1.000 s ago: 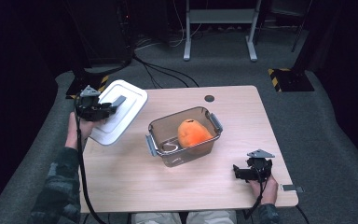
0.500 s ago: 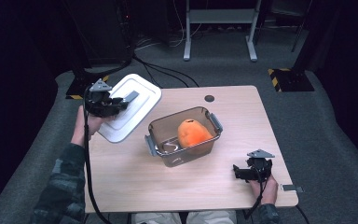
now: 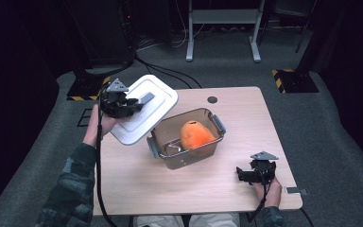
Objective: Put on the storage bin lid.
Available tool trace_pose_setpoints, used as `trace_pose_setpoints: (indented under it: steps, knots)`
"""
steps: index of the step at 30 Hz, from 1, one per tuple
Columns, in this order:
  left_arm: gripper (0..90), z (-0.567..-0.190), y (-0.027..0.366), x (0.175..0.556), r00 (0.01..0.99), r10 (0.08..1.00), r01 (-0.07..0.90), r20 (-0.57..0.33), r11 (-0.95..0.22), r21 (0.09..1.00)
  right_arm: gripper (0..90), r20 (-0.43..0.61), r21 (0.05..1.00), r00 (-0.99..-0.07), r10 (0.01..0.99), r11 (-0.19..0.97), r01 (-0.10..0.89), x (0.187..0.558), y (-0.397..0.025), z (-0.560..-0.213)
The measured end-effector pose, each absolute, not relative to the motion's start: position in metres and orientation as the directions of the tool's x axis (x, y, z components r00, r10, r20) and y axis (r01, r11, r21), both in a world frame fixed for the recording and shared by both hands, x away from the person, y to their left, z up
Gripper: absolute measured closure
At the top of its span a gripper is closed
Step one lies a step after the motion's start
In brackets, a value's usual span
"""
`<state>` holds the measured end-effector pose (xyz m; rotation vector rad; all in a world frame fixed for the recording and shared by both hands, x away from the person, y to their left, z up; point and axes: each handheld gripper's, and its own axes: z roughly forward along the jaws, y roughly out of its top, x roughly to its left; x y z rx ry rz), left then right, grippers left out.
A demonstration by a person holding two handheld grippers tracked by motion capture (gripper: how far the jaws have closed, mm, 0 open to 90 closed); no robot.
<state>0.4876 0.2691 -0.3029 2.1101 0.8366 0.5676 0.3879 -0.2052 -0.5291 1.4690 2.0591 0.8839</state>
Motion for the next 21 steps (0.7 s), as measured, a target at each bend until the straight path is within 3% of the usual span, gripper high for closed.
trace_pose_setpoints:
  steps: [21]
  knots:
    - [66.3,-0.308,0.218,0.494,0.759,0.639,0.329,0.125,-0.543,0.773,0.0,-0.004,0.718,-0.325,0.946,0.23,0.658,0.39,-0.204,-0.529]
